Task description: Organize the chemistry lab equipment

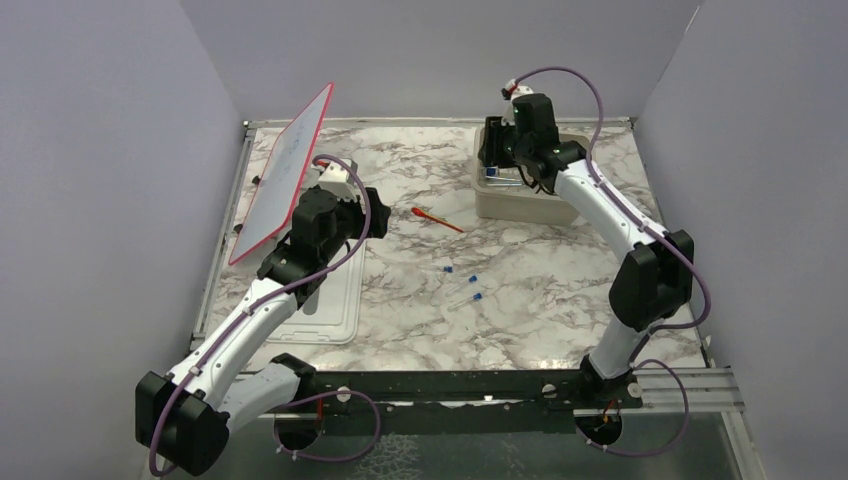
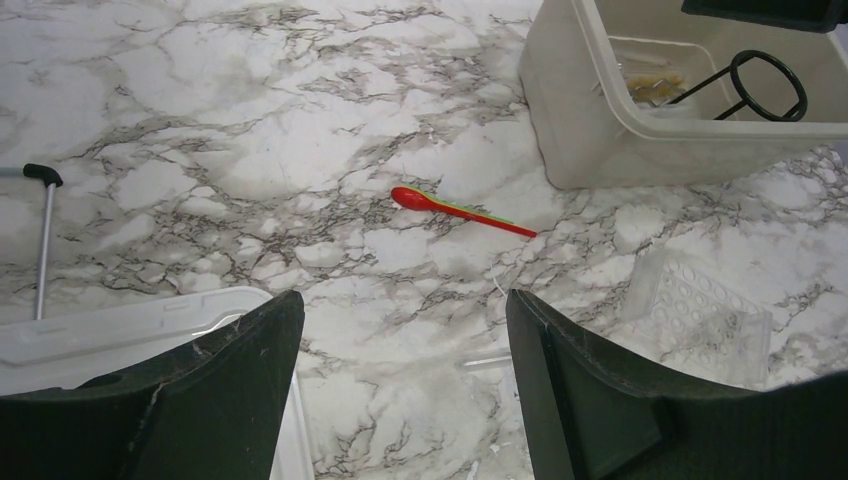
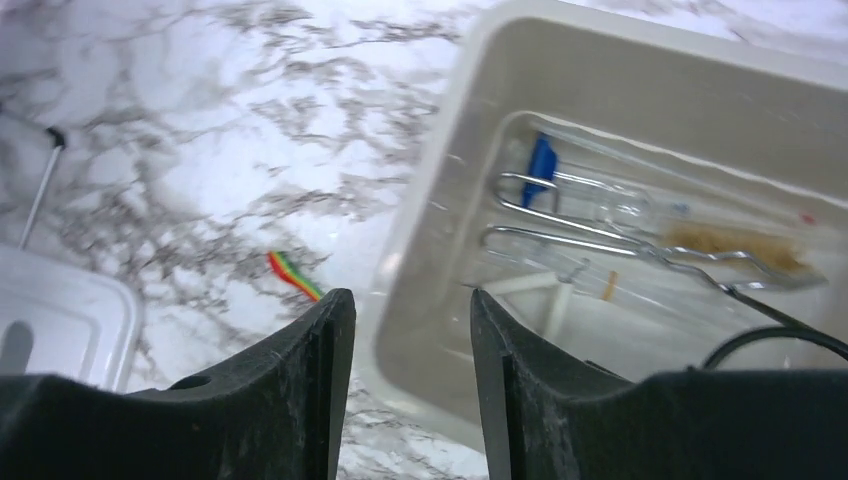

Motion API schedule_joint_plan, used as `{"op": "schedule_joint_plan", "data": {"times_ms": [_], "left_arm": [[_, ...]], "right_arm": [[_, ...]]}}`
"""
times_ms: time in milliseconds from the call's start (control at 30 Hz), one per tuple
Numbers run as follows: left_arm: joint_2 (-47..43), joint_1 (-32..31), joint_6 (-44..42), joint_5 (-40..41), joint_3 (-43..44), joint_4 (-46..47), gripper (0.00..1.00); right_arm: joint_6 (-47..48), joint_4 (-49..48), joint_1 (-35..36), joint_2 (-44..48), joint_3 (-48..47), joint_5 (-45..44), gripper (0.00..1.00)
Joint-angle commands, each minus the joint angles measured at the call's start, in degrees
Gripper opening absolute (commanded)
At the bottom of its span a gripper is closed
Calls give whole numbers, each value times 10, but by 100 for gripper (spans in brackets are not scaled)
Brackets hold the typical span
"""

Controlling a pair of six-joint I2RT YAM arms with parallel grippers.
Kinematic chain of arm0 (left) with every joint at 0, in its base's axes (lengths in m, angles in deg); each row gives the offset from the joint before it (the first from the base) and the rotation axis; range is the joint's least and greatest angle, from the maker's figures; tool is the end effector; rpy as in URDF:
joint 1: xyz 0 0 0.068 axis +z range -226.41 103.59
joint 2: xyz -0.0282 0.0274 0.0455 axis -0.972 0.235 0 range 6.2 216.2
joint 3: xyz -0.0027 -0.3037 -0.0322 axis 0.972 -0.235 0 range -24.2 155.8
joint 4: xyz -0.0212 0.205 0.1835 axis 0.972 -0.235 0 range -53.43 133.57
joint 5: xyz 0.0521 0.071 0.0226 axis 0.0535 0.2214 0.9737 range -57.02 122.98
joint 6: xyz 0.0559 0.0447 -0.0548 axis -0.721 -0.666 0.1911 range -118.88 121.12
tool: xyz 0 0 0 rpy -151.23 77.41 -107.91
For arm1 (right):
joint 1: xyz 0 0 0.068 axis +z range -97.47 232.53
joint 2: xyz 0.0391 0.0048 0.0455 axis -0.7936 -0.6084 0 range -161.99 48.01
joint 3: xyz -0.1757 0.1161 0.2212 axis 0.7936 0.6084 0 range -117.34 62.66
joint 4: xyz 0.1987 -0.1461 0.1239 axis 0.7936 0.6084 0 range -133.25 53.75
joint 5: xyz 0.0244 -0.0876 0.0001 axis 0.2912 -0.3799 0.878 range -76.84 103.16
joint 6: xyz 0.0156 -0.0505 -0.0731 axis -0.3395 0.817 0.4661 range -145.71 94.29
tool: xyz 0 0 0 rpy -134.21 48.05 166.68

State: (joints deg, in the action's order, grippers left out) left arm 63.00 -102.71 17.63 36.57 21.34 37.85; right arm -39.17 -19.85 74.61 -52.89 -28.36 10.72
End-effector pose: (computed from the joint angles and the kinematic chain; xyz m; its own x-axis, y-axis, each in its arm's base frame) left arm 0.2459 -0.1159 0.3254 -0.3614 -0.1377 -0.9222 0.2981 0.9200 -0.2542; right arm 0.4391 0.1745 0.3353 -0.5742 0.0178 -0.8185 -0.2150 0.9614 0.1718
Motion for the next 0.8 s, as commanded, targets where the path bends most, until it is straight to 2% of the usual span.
{"op": "schedule_joint_plan", "data": {"times_ms": [0,167,267,367,533,767], "left_arm": [[-15,1,-2,27,17,8,77],[-24,1,2,46,12,10,77],[-28,1,2,55,10,11,77],[-26,1,3,56,10,11,77],[-26,1,3,66,8,11,77],[-22,1,2,70,7,11,77]], "right_arm": [[71,-28,45,6,-1,77,53],[146,-6,100,-46,-20,81,60],[185,13,134,-84,-36,65,69],[188,29,148,-126,-57,61,71],[186,56,148,-195,-94,64,70],[188,70,148,-268,-120,56,59]]}}
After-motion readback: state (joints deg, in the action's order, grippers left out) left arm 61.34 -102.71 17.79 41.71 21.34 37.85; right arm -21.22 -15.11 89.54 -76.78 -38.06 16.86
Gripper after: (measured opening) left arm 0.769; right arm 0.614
